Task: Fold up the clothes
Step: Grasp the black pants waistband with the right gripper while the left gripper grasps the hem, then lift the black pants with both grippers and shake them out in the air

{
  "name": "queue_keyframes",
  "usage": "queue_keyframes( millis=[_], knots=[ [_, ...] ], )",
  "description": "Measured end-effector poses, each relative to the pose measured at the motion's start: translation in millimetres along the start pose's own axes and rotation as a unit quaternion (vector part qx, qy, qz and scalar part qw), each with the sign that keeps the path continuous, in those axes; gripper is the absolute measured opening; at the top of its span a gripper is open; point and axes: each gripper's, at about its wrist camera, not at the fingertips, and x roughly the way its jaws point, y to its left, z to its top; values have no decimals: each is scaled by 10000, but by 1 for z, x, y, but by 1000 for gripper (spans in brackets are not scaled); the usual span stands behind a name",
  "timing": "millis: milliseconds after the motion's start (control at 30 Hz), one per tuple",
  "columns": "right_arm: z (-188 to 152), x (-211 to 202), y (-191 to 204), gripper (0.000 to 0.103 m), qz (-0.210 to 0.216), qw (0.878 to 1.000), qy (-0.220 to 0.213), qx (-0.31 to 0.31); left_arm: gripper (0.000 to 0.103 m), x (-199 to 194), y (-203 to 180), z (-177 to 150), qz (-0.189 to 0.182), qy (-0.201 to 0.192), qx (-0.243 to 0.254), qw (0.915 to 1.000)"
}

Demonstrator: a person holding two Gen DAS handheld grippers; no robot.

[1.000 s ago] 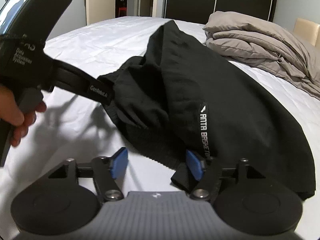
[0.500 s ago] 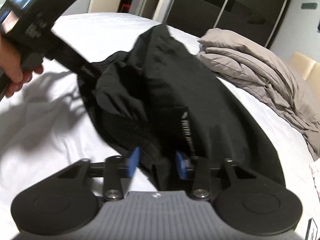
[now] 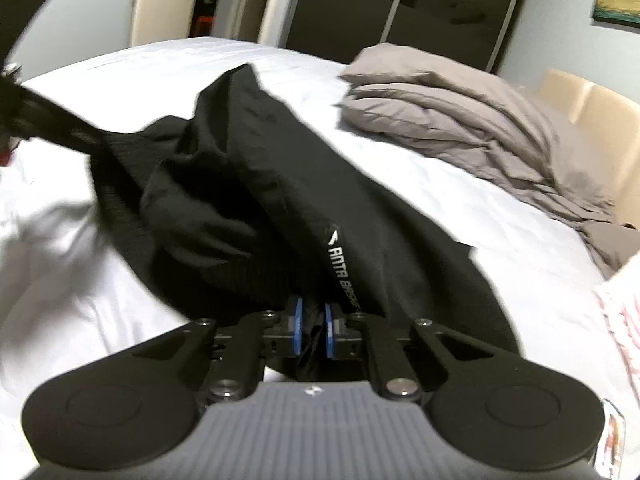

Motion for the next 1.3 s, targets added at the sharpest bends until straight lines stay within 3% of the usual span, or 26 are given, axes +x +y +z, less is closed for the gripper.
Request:
queue_keyframes(
  millis=[333, 467, 633, 867, 967, 1033, 1167, 1233, 1300],
  knots=[
    [-13, -69, -57, 11, -304, 9975, -68, 639, 3, -103, 15, -8, 245, -130, -244, 9993],
    [-25, -93, -69, 11, 22, 9936, 171, 1116, 3, -144, 13, -25, 229, -58, -134, 9996],
    [-54, -109, -66, 11, 397, 9894, 628, 1249, 3, -157, 12, -62, 219, 304, -59, 9993],
    [-94, -119, -46, 16, 548, 9892, 1021, 894, 3, -141, 5, -109, 318, 878, 314, 9951],
    [-96, -124, -43, 23, 598, 9925, 839, 662, 3, -137, 0, -121, 348, 861, 528, 9943],
    [-98, -130, -39, 42, 669, 9946, 653, 461, 3, -133, -3, -126, 355, 888, 688, 9930],
    [-104, -144, -9, 41, 925, 9951, 239, -238, 4, -130, -5, -138, 346, 899, 881, 9914],
    [-104, -143, 11, 41, 1128, 9912, 88, -689, 10, -128, -6, -143, 340, 854, 932, 9914],
    [-107, -140, 29, 42, 1244, 9854, -36, -1160, 23, -126, -8, -146, 282, 806, 1008, 9912]
  ],
)
